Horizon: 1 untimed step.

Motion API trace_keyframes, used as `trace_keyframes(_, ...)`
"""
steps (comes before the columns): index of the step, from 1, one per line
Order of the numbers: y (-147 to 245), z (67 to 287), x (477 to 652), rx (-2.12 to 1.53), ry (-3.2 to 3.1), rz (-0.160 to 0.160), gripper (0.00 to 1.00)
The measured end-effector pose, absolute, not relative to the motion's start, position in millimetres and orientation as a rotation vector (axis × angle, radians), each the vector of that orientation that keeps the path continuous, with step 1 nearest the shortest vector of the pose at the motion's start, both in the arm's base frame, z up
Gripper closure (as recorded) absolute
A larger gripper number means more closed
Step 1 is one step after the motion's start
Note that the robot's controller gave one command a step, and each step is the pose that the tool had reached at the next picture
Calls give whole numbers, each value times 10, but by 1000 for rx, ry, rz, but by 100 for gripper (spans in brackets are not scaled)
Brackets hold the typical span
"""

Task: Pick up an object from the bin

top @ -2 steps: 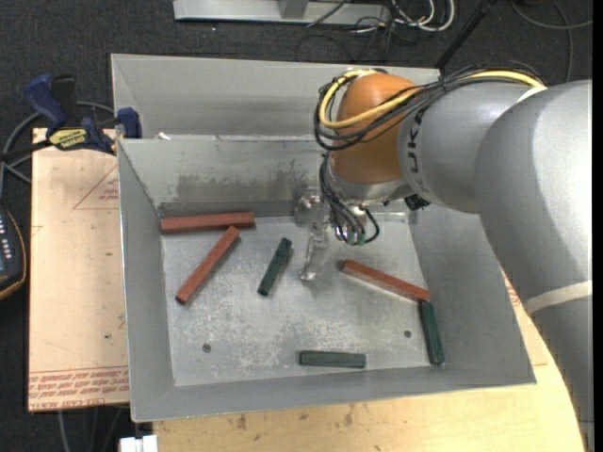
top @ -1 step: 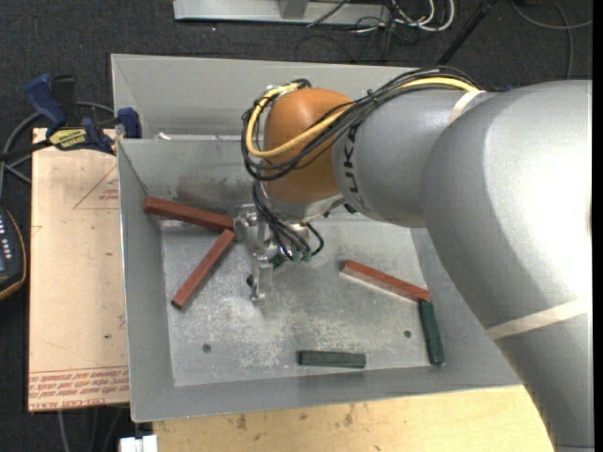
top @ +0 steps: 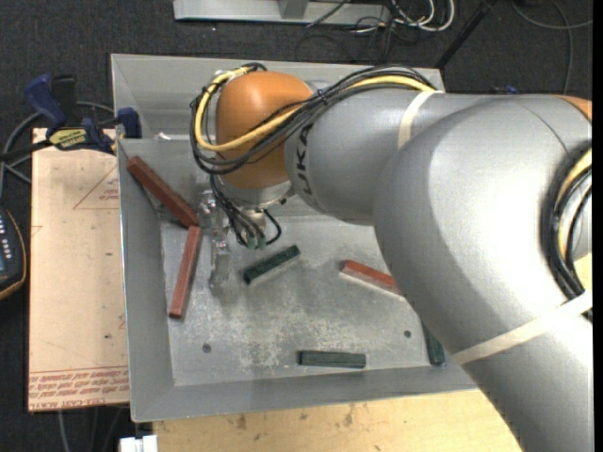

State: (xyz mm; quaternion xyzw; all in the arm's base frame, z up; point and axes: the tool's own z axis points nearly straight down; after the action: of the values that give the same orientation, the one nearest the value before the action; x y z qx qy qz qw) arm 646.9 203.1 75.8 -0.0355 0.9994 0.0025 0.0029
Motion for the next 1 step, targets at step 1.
trace_keyframes(1,1309,699,6542,-207,3133,-3,0)
